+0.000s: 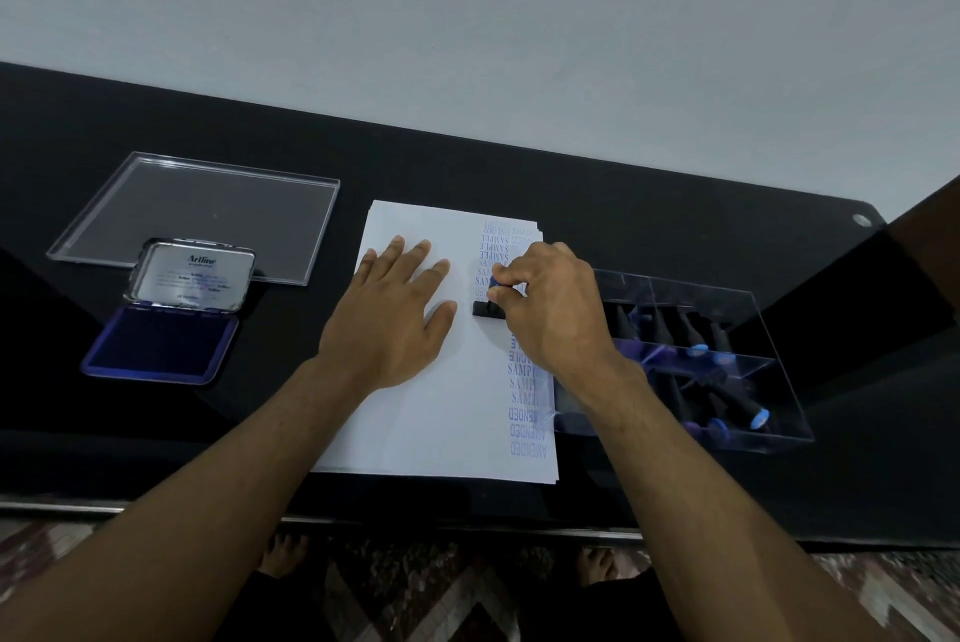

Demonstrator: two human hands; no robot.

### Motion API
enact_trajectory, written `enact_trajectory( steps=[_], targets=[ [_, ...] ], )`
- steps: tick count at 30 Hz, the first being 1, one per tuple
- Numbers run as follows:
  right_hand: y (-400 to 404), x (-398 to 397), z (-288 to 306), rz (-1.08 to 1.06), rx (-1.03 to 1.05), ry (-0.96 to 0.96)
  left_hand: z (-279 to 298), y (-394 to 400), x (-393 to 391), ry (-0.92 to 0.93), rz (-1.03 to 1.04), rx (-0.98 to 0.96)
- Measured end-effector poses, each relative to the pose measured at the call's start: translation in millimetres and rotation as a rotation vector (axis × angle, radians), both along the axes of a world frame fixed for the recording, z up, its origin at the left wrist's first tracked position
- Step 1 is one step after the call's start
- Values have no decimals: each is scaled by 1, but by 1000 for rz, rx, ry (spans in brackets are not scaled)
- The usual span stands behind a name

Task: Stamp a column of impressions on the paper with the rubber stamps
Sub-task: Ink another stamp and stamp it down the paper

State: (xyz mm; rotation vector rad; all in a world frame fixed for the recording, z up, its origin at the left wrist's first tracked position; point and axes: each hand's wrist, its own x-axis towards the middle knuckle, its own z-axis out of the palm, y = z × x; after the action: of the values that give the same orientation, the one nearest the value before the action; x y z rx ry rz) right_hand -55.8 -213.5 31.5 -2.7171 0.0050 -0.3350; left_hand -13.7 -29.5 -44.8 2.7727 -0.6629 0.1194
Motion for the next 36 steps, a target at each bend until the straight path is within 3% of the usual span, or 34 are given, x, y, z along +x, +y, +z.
enact_trajectory(
  steps=[36],
  targets=[
    [4,-4,-1,-20,-10,-16,-1,0,0,-1,0,2]
  ],
)
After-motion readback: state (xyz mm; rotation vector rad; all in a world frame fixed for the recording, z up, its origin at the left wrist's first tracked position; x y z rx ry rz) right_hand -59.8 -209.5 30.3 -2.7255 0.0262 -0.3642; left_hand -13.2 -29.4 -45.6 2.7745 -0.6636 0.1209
